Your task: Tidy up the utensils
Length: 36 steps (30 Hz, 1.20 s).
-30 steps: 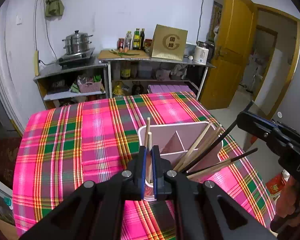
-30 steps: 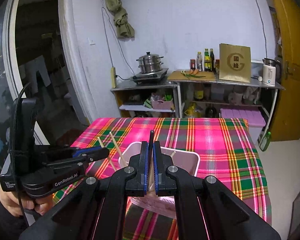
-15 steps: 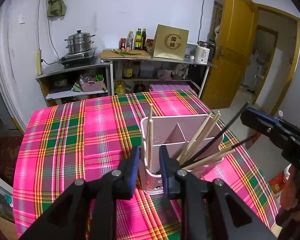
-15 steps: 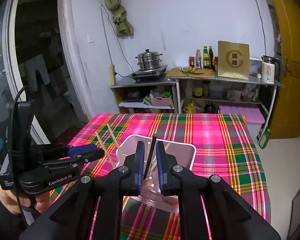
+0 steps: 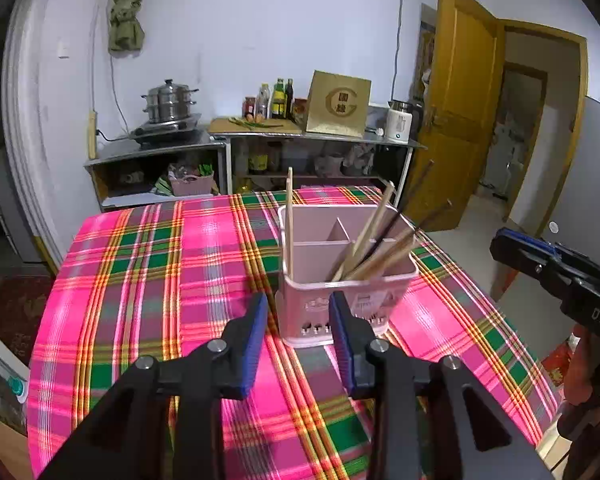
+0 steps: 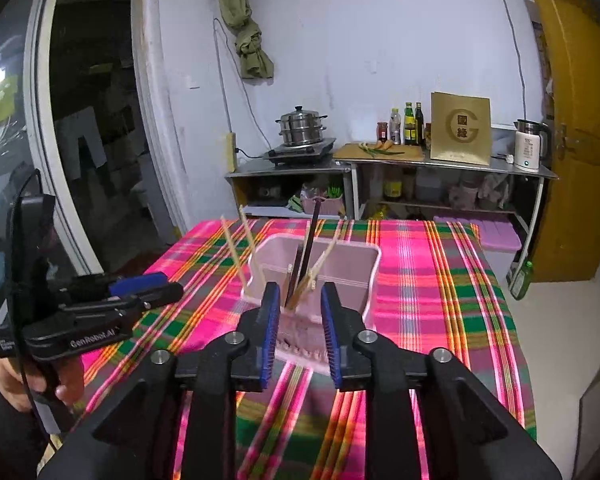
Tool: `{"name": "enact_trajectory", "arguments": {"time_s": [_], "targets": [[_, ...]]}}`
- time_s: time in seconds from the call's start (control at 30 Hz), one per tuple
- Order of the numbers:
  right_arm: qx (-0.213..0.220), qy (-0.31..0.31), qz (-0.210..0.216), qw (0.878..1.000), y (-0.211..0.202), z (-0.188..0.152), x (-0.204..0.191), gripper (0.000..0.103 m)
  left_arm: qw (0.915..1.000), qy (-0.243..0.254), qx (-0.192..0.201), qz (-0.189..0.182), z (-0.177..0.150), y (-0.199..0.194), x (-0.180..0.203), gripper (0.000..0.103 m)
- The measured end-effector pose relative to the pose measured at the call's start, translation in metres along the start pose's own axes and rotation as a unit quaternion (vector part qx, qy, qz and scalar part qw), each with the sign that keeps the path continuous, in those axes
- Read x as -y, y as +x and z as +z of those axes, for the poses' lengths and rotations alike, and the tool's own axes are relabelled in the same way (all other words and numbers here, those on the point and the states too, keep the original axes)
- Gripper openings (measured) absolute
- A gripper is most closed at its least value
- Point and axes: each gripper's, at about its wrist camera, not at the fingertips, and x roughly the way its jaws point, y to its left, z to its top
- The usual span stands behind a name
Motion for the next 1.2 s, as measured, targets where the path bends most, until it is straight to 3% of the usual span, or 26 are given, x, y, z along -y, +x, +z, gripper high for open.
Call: {"name": "enact_trajectory", "arguments": {"time_s": [0.5,0.97,1.2], "targets": [[0.021,-0.033,-0.03,0.999,-0.061,-0.092,-0.032,0.034,0.9986,0.012,0.044,0.025,-0.099,-0.061,0.043,0.038],[0.036,-0.015,-0.051,0.998,-0.098,-0.15,-0.049,0.039,0.9955,-0.003,0.08,0.05,-0.147,-0.102,0.053,0.039],[0.038,-0.018,-0.066,0.997,-0.107,-0.166,-0.051,0.039,0.9954,-0.008,0.086,0.042,-0.164,-0.109,0.057,0.039]]}}
